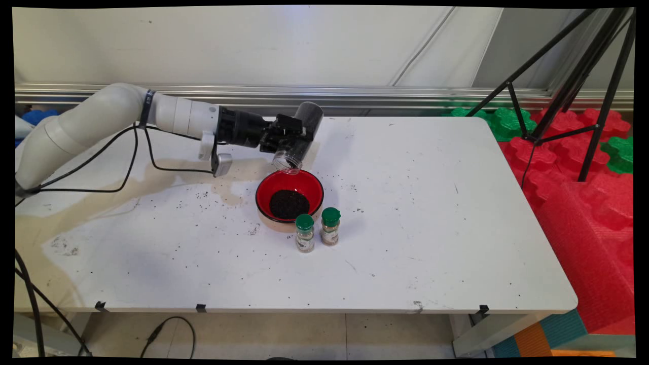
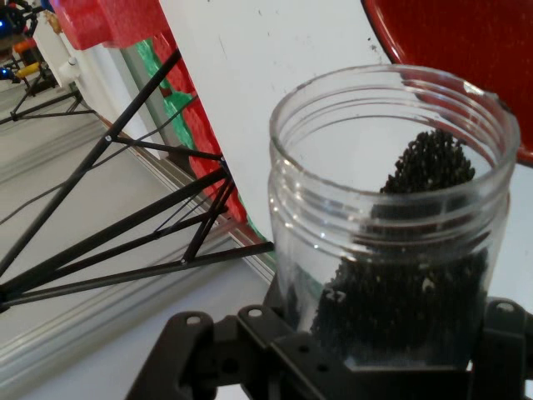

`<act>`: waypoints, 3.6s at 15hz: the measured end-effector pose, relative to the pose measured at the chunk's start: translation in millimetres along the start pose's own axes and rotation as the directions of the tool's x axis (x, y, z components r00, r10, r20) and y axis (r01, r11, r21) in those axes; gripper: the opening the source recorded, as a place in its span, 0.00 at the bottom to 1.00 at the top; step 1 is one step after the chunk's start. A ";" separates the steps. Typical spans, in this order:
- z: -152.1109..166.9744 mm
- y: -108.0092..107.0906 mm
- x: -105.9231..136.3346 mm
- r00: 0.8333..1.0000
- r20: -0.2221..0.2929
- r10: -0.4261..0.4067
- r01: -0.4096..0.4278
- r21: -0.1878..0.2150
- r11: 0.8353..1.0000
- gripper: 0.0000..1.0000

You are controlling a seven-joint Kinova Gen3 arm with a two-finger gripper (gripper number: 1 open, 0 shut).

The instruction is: Pour the black seasoning powder in the red bowl

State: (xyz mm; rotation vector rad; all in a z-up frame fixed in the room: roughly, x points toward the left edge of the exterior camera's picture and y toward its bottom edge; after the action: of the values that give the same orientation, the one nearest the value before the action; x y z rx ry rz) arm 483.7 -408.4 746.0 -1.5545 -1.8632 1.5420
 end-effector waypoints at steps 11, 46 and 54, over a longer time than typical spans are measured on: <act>-1.3 -6.5 6.1 0.995 0.004 0.100 -0.100 0.016 0.995 0.00; -5.8 -17.4 29.6 0.970 -0.012 0.243 -0.242 0.044 0.969 0.00; -6.6 -17.7 30.1 0.967 -0.014 0.255 -0.254 0.047 0.966 0.00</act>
State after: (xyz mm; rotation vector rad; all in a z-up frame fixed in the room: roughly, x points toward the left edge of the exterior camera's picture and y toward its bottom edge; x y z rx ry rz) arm 467.1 -377.4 751.2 -1.8405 -1.6577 1.6520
